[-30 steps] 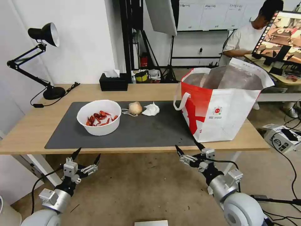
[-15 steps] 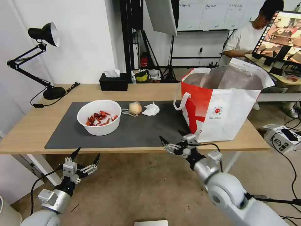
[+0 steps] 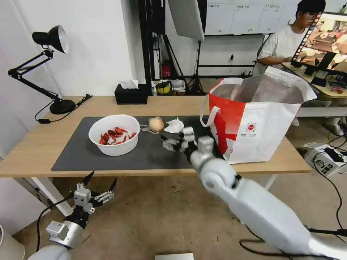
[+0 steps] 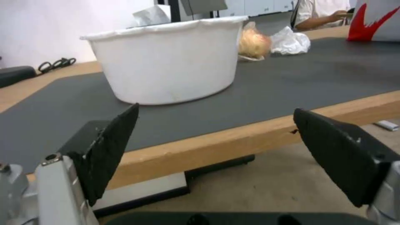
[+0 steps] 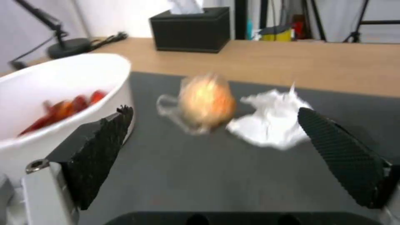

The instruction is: Pick up the trash from the table and place it into the takeout bag.

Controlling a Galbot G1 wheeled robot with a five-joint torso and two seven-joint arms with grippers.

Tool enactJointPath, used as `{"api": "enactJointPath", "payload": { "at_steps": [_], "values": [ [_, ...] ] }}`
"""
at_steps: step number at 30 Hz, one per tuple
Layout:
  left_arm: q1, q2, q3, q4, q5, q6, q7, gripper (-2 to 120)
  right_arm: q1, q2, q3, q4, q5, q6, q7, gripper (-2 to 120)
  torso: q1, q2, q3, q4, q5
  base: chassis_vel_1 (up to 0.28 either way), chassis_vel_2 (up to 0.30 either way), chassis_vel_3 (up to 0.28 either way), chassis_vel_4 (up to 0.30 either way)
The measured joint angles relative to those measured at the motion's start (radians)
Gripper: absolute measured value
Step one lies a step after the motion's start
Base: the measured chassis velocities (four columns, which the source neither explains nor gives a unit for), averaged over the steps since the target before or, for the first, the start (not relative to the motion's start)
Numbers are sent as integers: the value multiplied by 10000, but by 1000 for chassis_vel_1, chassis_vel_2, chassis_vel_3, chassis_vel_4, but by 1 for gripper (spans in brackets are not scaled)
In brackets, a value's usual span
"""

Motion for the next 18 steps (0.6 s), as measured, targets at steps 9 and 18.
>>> {"api": "enactJointPath", "payload": {
  "at_steps": [9,18],
  "values": [
    [-54,-81,-8,87,-14,-160,-2,100,1407,1586,-439,-2559,-101,-1190,1713,100,0,0,0,1,-1,0,0,0,0],
    [-166,-43,47,123,-42,-164,-15,100,1685,2391,-231,-4031,-507,-1341,2485,100,0,0,0,-2,1,0,0,0,0]
  ]
}}
